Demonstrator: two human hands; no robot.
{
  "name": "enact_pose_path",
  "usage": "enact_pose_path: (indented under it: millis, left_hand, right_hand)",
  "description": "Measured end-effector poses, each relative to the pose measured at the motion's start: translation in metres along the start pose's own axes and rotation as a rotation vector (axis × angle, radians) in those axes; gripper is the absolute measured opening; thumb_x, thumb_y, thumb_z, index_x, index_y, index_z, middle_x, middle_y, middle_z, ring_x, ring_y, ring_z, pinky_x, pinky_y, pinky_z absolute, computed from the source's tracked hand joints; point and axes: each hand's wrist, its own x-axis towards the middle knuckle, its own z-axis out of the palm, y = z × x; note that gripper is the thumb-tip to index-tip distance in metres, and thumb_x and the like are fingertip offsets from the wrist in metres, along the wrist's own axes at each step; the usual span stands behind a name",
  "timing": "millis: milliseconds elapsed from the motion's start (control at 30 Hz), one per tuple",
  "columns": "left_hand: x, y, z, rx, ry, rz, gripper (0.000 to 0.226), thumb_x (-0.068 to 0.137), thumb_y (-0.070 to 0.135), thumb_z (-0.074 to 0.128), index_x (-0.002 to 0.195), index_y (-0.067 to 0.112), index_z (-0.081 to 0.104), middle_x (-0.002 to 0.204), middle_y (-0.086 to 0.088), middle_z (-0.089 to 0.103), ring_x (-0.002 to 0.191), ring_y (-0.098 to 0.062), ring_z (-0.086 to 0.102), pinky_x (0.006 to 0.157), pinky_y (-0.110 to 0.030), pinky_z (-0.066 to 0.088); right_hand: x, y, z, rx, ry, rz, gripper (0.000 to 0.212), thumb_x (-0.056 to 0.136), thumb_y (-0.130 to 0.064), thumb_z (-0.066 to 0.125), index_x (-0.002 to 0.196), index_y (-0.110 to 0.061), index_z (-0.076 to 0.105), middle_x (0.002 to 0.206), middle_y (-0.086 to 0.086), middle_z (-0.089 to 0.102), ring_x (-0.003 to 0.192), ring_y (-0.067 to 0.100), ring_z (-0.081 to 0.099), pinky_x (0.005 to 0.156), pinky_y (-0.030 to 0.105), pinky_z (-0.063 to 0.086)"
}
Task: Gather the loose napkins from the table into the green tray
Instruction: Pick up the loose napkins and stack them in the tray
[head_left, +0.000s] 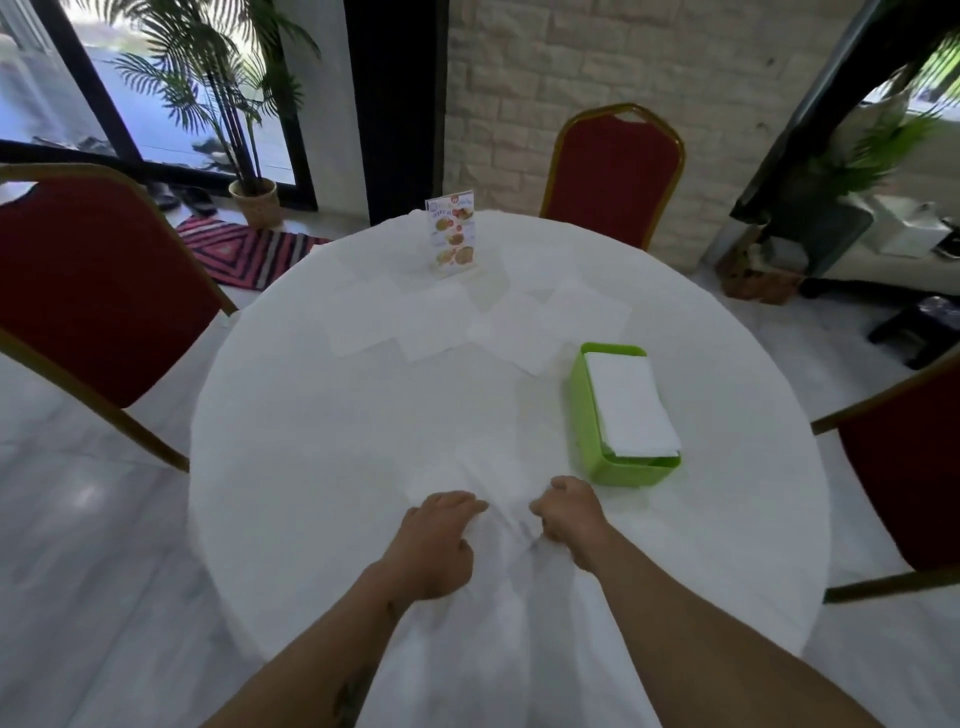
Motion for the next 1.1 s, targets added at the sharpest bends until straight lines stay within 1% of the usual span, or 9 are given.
enact_pose_path:
  millis: [33, 67, 133, 233, 400, 567, 767, 967, 1100]
  left_hand:
    - [0.0, 0.002, 0.001, -0.014, 0.012, 0.011, 0.062, 0.083, 0.015, 0.042, 0.143, 0.029, 0.037, 0.152, 0.007, 0.034, 0.141, -0.017, 0.026, 0.114, -0.038, 0.025]
    - [0.001, 0.003, 0.002, -0.024, 0.027, 0.022, 0.061, 0.083, 0.013, 0.043, 0.142, 0.028, 0.039, 0.151, 0.007, 0.036, 0.14, -0.016, 0.028, 0.113, -0.036, 0.026]
    - [0.002, 0.003, 0.003, -0.042, 0.054, 0.039, 0.059, 0.083, 0.012, 0.043, 0.14, 0.028, 0.042, 0.15, 0.008, 0.038, 0.139, -0.015, 0.03, 0.113, -0.032, 0.026]
    - [0.001, -0.001, 0.006, -0.104, 0.076, 0.04, 0.054, 0.085, 0.011, 0.043, 0.137, 0.027, 0.047, 0.148, 0.007, 0.041, 0.138, -0.013, 0.033, 0.113, -0.028, 0.025]
    - [-0.004, -0.003, 0.004, -0.179, 0.161, 0.02, 0.048, 0.086, 0.006, 0.043, 0.129, 0.024, 0.056, 0.14, 0.007, 0.049, 0.131, -0.011, 0.041, 0.106, -0.016, 0.026]
    - [-0.012, -0.013, 0.008, 0.02, 0.246, -0.079, 0.05, 0.085, 0.016, 0.048, 0.132, 0.032, 0.05, 0.151, 0.007, 0.033, 0.144, -0.017, 0.019, 0.117, -0.035, 0.012]
    - [-0.015, -0.02, 0.006, 0.101, 0.079, -0.157, 0.06, 0.086, 0.027, 0.046, 0.143, 0.037, 0.031, 0.16, 0.004, 0.011, 0.147, -0.021, 0.005, 0.119, -0.047, 0.007]
    - [-0.017, -0.024, 0.005, 0.104, 0.073, -0.147, 0.061, 0.083, 0.023, 0.045, 0.141, 0.038, 0.033, 0.158, 0.005, 0.014, 0.146, -0.019, 0.008, 0.119, -0.044, 0.01]
    - [-0.018, -0.032, 0.0, -0.121, 0.244, -0.155, 0.051, 0.08, 0.009, 0.046, 0.128, 0.028, 0.049, 0.15, 0.003, 0.032, 0.137, -0.02, 0.032, 0.113, -0.033, 0.027]
  right_hand:
    - [-0.002, 0.0, -0.002, 0.058, -0.036, 0.027, 0.015, 0.081, -0.001, 0.063, 0.091, -0.012, 0.06, 0.087, 0.012, 0.061, 0.07, 0.023, 0.062, 0.059, 0.027, 0.051]
    - [-0.003, -0.001, -0.003, 0.08, -0.064, 0.045, 0.018, 0.081, 0.001, 0.062, 0.075, -0.014, 0.056, 0.072, 0.009, 0.056, 0.057, 0.019, 0.054, 0.049, 0.025, 0.043]
    - [-0.003, 0.003, -0.004, 0.106, -0.089, 0.059, 0.024, 0.081, 0.003, 0.061, 0.066, -0.016, 0.056, 0.063, 0.009, 0.05, 0.051, 0.019, 0.047, 0.046, 0.025, 0.036]
    - [-0.004, 0.005, 0.001, 0.109, -0.044, 0.03, 0.014, 0.081, -0.002, 0.06, 0.092, -0.005, 0.068, 0.073, 0.011, 0.06, 0.062, 0.022, 0.055, 0.053, 0.028, 0.042]
    - [-0.004, 0.003, 0.01, -0.048, 0.011, -0.083, 0.027, 0.08, -0.009, 0.055, 0.105, -0.011, 0.065, 0.1, 0.006, 0.063, 0.089, 0.023, 0.062, 0.072, 0.03, 0.048]
    - [-0.005, 0.004, 0.01, -0.558, 0.226, -0.114, 0.053, 0.077, -0.023, 0.058, 0.127, -0.015, 0.043, 0.133, 0.009, 0.038, 0.122, 0.031, 0.038, 0.09, 0.038, 0.041]
    - [0.008, 0.015, 0.002, -0.256, 0.09, -0.082, 0.053, 0.079, -0.016, 0.059, 0.13, -0.009, 0.045, 0.123, 0.01, 0.054, 0.112, 0.029, 0.055, 0.086, 0.036, 0.048]
    - [0.007, 0.006, 0.008, 0.056, -0.015, -0.067, 0.022, 0.077, -0.009, 0.058, 0.097, -0.009, 0.068, 0.088, 0.008, 0.069, 0.078, 0.025, 0.066, 0.064, 0.029, 0.052]
    - [-0.002, 0.003, 0.019, -0.258, 0.076, -0.42, 0.016, 0.077, -0.01, 0.051, 0.081, -0.021, 0.061, 0.092, 0.001, 0.065, 0.079, 0.016, 0.059, 0.057, 0.021, 0.038]
